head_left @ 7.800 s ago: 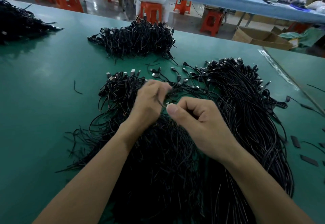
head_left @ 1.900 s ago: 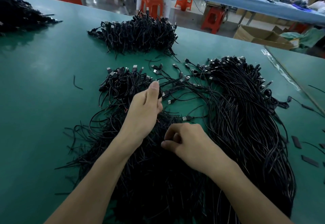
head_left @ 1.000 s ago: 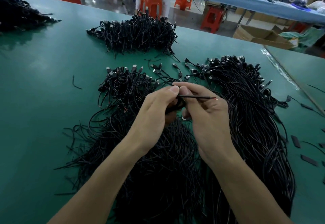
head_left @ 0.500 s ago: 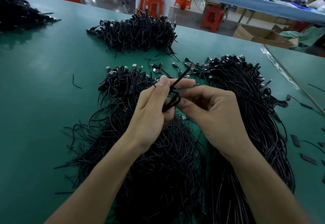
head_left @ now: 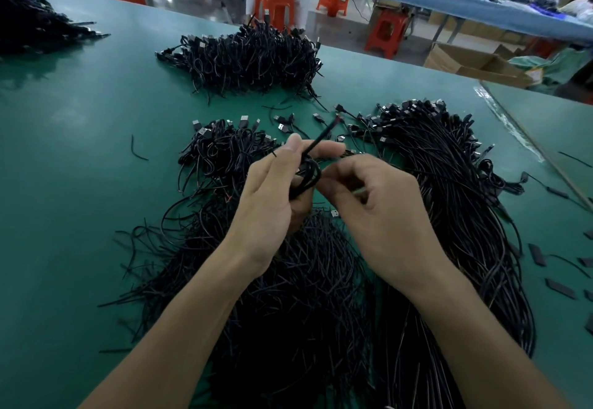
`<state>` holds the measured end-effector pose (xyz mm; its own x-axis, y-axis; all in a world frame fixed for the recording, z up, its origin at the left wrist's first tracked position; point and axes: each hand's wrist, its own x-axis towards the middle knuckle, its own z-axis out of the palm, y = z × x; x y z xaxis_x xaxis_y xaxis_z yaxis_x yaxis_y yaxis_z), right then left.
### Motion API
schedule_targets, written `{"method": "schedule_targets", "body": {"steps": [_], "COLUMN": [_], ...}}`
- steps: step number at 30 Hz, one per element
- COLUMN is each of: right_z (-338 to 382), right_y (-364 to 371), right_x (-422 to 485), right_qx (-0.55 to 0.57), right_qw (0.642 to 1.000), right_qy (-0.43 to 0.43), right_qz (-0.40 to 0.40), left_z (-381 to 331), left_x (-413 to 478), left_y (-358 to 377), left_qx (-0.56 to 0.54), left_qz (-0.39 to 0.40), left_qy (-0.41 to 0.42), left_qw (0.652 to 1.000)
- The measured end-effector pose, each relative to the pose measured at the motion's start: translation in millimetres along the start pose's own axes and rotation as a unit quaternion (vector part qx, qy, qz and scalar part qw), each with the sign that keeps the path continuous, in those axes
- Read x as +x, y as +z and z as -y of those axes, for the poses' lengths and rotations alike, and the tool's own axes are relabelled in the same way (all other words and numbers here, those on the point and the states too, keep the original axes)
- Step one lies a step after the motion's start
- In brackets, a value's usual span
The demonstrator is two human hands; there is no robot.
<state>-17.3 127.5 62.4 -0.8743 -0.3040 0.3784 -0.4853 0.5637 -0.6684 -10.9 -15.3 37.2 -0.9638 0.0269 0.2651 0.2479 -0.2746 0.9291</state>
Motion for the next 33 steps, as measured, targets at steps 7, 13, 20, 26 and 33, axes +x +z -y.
{"method": "schedule_targets", "body": {"steps": [7, 13, 20, 26, 33], "right_z": [2.6, -7.3, -4.1, -3.7, -2.5], "right_y": [10.4, 19.8, 3.8, -4.0, -11.1], "right_x": [-8.4, -13.5, -2.6, -1.4, 0.2], "right_qx": [-0.256, -0.309, -0.292, -0.201, -0.198], "right_qw": [0.951, 0.907, 0.902, 0.96, 0.961], "right_qy": [-0.173, -0.28, -0.319, -0.186, -0.166], "right_qz": [-0.001, -0.055, 0.019, 0.062, 0.095], "left_z": [5.9, 12.3, 9.5, 7.1, 6.7], "left_x": [3.0, 4.9, 3.0, 6.0, 2.0], "left_y": [-0.6, -8.6, -13.1, -17.8, -23.0], "left_qx": [0.022, 0.055, 0.04, -0.124, -0.012], "left_qz": [-0.077, -0.02, 0.079, 0.157, 0.229], "left_qy": [-0.08, -0.182, -0.335, -0.352, -0.298], "left_qw": [0.994, 0.982, 0.938, 0.914, 0.927]}}
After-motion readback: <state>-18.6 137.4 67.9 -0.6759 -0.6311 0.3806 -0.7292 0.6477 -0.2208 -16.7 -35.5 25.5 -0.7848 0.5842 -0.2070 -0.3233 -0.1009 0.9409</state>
